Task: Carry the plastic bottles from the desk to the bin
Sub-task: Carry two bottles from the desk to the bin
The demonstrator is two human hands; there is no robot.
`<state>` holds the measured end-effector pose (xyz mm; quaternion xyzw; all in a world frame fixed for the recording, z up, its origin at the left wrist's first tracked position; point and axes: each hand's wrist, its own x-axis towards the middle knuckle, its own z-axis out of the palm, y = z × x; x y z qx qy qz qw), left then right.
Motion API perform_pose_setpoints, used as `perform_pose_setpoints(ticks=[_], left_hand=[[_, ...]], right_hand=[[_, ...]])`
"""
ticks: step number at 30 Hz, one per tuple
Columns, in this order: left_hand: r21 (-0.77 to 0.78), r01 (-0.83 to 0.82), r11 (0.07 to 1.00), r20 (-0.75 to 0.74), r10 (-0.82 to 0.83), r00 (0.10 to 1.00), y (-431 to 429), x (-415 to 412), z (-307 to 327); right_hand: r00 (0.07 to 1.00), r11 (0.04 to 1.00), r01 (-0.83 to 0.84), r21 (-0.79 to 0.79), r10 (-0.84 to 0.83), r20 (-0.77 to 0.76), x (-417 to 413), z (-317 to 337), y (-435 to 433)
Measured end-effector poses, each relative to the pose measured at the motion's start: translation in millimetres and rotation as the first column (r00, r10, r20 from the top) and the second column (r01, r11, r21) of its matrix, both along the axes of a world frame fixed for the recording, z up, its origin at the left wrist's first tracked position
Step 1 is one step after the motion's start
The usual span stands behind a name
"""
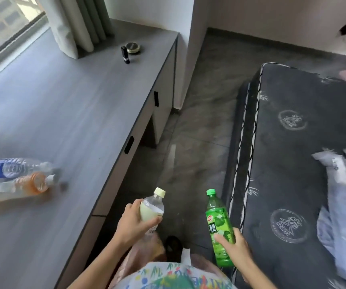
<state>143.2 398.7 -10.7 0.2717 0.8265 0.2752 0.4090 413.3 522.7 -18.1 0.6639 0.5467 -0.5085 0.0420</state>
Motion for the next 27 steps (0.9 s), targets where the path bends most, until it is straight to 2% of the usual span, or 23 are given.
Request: perform_pose_setpoints(ticks=[5,8,13,19,24,27], left_hand=[[-0.184,0.084,0.979,-0.114,-0.107,0.988,39.7,-18.8,-18.0],[-0.269,0.115,0.956,-0.101,-0.147,0.984,67.3,-34.7,-31.5],[-0.375,0.125,0.919,-0.054,-0.156,0.986,128.3,-76.6,-50.0],[-0.427,0.108,0.898,0.038,-0.102,0.994,229.1,-128.9,-54.2],[-0.411,0.259,0.874,0.012,-0.278,0.960,336.6,-147.5,-46.7],[-0.382,0.301,0.874,-0.008,-0.329,0.944,407.5,-152.3,-41.5]], right_hand=[[0.997,0.996,0.032,-0.079,-0.027,0.067,-1.5,-11.8,32.4],[0.999,0.993,0.029,-0.112,-0.025,0.035,-21.2,-13.4,69.2],[0.999,0.999,0.035,-0.033,-0.036,-0.030,-74.6,-5.5,159.5],[1.000,1.000,0.022,0.011,-0.022,0.003,-126.8,1.0,273.2],[0.993,0.997,0.083,0.008,-0.083,0.084,-126.8,-5.3,346.7],[0.982,0.991,0.133,-0.026,-0.128,0.139,-115.9,-12.0,382.6]])
